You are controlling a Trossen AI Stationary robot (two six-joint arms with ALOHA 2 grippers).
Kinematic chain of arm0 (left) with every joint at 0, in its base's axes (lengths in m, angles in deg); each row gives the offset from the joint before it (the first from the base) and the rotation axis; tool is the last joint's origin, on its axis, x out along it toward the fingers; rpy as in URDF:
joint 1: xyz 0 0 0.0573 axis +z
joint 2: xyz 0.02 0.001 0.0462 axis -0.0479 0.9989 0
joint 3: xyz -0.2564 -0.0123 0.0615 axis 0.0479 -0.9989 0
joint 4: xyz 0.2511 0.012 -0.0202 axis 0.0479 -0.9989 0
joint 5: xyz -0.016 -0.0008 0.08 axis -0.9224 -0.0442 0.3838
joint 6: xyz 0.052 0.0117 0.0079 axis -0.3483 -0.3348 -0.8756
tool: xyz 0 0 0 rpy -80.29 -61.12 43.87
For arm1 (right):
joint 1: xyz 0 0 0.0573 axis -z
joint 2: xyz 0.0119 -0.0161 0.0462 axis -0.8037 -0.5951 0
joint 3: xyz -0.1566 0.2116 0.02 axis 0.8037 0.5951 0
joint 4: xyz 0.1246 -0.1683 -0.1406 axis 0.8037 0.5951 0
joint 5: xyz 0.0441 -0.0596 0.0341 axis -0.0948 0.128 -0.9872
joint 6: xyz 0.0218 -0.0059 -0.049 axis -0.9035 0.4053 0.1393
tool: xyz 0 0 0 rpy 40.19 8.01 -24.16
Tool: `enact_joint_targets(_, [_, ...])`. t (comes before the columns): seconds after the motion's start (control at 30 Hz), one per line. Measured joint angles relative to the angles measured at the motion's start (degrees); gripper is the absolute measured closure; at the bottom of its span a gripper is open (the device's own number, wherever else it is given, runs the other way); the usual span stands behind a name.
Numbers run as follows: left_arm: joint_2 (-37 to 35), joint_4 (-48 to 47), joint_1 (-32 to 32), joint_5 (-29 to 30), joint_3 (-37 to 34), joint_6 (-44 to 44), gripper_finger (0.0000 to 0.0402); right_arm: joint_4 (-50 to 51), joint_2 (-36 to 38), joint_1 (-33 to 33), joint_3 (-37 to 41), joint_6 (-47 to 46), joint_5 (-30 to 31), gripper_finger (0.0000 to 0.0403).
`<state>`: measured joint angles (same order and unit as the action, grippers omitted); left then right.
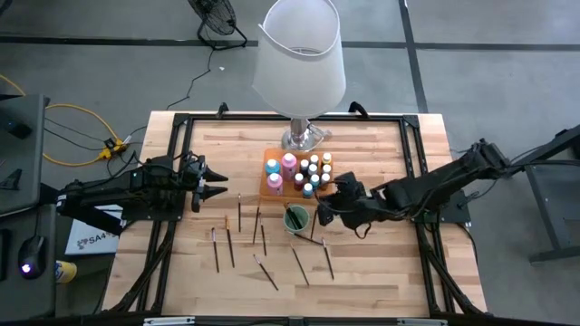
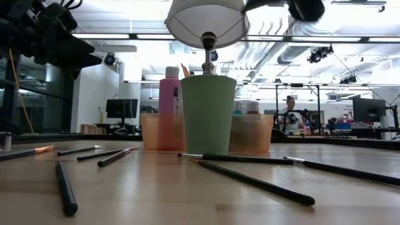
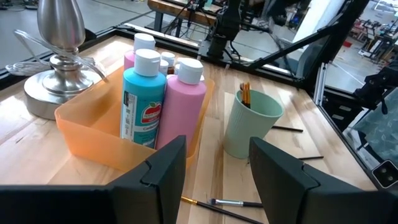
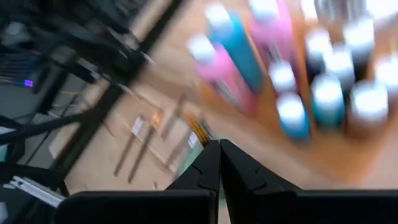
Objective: Pick & Place Paint Supplies
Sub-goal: Put the gray paintbrushes into the green cup
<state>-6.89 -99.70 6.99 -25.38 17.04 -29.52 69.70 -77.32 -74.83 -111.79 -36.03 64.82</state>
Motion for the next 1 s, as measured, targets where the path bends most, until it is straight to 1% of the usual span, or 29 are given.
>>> enact_joint_targets(0.1, [-0.02, 0.00, 0.00, 0.01, 0.00, 0.00, 0.0229, -1.25, -0.45, 0.33, -4.04, 11.24, 5.33, 0.0400])
enact_joint_targets(0.17, [-0.01, 0.02, 0.00, 0.02, 0.00, 0.00, 0.0229, -2.82, -1.59, 0.77, -5.91, 18.47, 7.32, 0.0400])
enact_joint_targets(0.23, [-0.01, 0.02, 0.00, 0.00, 0.01, 0.00, 0.0229, -5.95, -3.32, 0.90, -7.57, 26.27, 7.58, 0.0400])
enact_joint_targets(0.33, [0.00, 0.02, 0.00, 0.00, 0.00, 0.00, 0.0229, -13.60, -6.03, 1.08, -8.05, 38.62, 7.27, 0.0400])
enact_joint_targets(0.43, [-0.02, 0.02, -0.01, 0.02, 0.00, 0.00, 0.0229, -18.72, -8.91, 1.18, -8.06, 46.58, 5.99, 0.0400])
enact_joint_targets(0.5, [0.00, 0.02, -0.02, 0.01, 0.00, 0.00, 0.0229, -19.81, -10.46, 1.20, -8.06, 48.03, 6.11, 0.0400])
enact_joint_targets(0.63, [0.00, 0.02, -0.01, 0.02, 0.00, 0.00, 0.0229, -20.00, -11.58, 1.02, -6.90, 47.33, 6.37, 0.0400])
enact_joint_targets(0.77, [0.00, 0.02, 0.00, 0.00, 0.00, 0.00, 0.0229, -20.73, -11.58, 0.66, -2.73, 43.88, 10.71, 0.0400])
enact_joint_targets(0.9, [0.00, 0.02, 0.00, 0.01, 0.00, 0.00, 0.0229, -26.98, -11.61, 0.35, 1.95, 41.96, 9.20, 0.0400])
enact_joint_targets(1.0, [-0.02, 0.02, -0.02, 0.02, 0.00, 0.00, 0.0229, -31.66, -11.61, -0.20, 4.81, 43.57, 7.28, 0.0400])
